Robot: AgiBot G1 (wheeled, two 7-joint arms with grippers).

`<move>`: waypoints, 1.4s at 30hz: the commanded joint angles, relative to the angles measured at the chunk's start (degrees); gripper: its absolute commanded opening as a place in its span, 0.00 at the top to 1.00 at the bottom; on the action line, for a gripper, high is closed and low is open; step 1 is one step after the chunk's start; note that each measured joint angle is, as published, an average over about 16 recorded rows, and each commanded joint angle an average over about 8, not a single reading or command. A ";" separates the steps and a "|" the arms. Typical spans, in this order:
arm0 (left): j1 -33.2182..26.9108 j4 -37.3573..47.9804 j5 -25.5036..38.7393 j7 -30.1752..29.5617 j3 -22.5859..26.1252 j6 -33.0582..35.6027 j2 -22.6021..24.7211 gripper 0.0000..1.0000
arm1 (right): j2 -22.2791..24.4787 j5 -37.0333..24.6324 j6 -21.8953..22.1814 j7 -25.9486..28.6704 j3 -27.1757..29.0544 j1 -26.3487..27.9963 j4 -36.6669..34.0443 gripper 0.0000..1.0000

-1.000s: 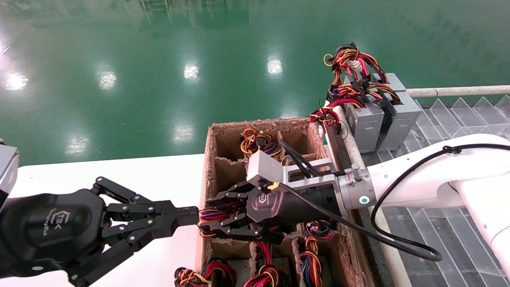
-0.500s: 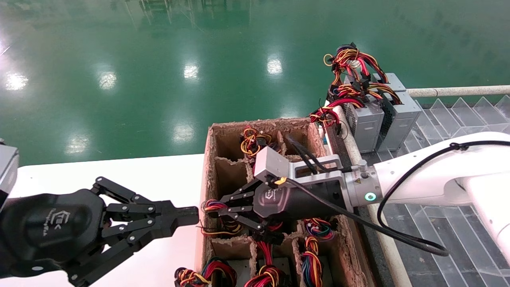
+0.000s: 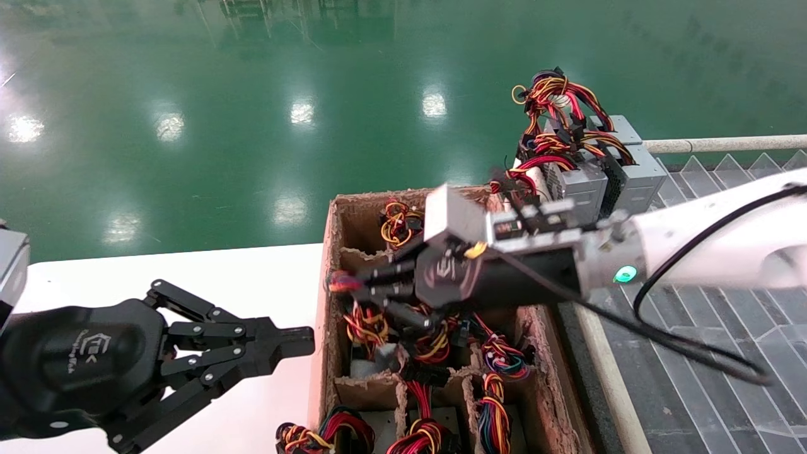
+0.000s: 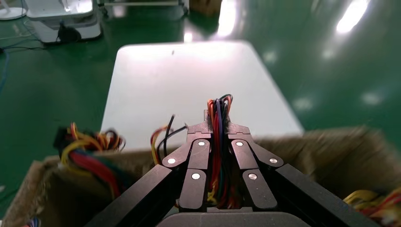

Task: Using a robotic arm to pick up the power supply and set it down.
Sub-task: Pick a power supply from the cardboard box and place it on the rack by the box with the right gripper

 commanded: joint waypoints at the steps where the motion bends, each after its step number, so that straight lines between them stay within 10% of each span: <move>1: 0.00 0.00 0.00 0.00 0.00 0.00 0.00 1.00 | 0.82 0.86 -0.04 0.21 0.66 0.35 2.12 1.00; 22: 0.00 0.00 0.00 0.00 0.01 0.00 0.00 1.00 | 7.71 -14.53 12.64 7.07 1.65 17.45 29.51 1.00; 42: 0.00 0.00 -0.01 0.01 0.01 0.00 0.00 1.00 | 11.15 -33.90 19.92 2.45 -0.45 31.74 17.99 1.00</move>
